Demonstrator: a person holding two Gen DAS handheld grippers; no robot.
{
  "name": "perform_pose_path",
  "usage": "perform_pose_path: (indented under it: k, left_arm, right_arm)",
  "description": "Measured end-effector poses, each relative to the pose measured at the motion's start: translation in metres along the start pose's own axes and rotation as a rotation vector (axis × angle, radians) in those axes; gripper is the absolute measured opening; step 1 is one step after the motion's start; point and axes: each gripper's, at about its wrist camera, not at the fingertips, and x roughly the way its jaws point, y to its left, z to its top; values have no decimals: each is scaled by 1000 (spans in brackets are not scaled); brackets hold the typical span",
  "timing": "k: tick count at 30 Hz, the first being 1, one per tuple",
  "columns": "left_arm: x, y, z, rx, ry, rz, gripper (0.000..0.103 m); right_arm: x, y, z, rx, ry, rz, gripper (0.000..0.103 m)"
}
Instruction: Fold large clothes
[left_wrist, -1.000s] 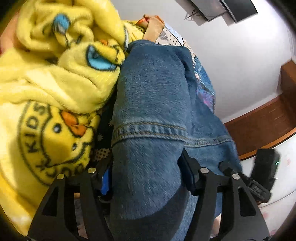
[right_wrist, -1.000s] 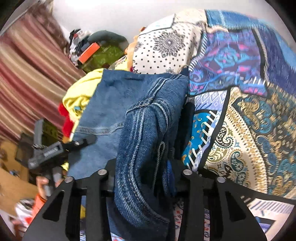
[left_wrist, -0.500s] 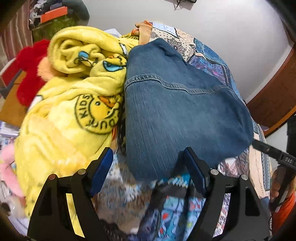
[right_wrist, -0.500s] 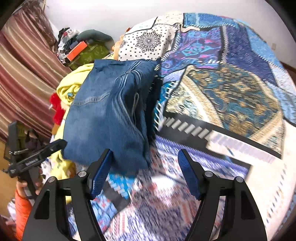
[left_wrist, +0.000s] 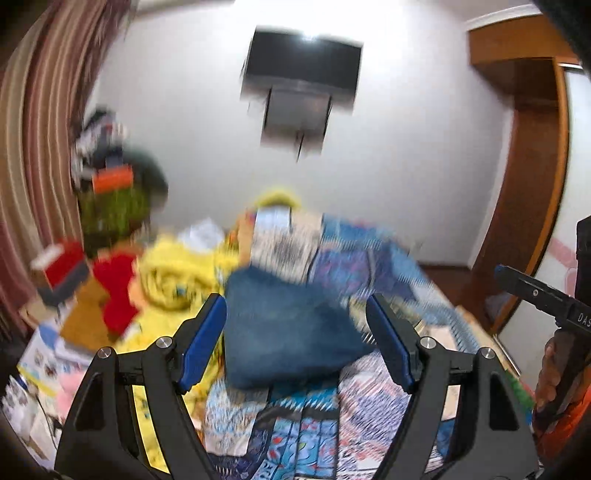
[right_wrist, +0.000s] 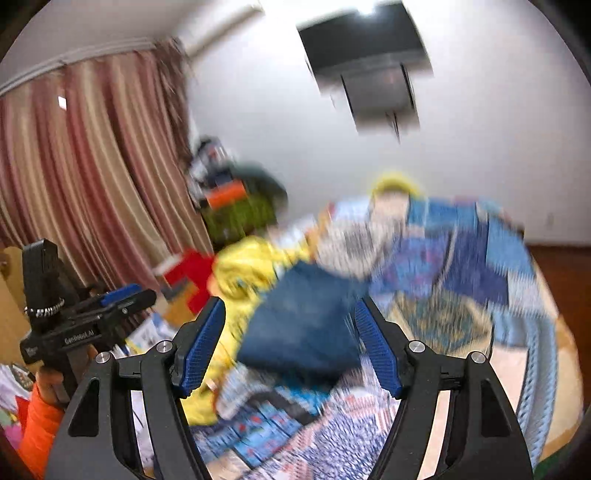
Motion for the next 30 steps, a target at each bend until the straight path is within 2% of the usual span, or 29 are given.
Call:
perform_pose_path:
  k: [2, 5, 11, 15, 17, 18, 20, 22, 25, 30]
  left_arm:
    - [-33, -17, 5, 22, -82, -2, 77]
    - [-72, -36, 5, 46, -168, 2, 77]
    - [-121, -68, -22, 105, -292, 44, 77]
    - [-133, -78, -41, 115, -286, 70, 79]
    - [-135, -80, -48, 109, -287, 81, 92]
    - [-137, -81, -51, 109, -292, 84, 94]
    - [-140, -84, -55, 111, -303, 105, 102]
    - [-142, -85, -57, 105, -309, 117, 102]
    - [-141, -82, -57, 85, -306, 107, 102]
    - [-142, -85, -61, 87, -303, 105, 102]
  right_arm:
    - [-32, 18, 5, -24, -93, 8, 69]
    - [-62, 40, 6, -60, -167, 6, 69]
    - [-89, 71, -18, -93, -225, -35, 69]
    - [-90, 73, -28, -91, -213, -51, 71]
    - [-90, 73, -32, -92, -201, -73, 78]
    - [-90, 73, -34, -98, -199, -98, 84]
    - [-92, 74, -37, -107, -209, -133, 89]
    - [-95, 73, -39, -107, -213, -150, 102]
    - [-101, 71, -40, -103, -234, -175, 103]
    - [-102, 71, -44, -104, -221, -182, 103]
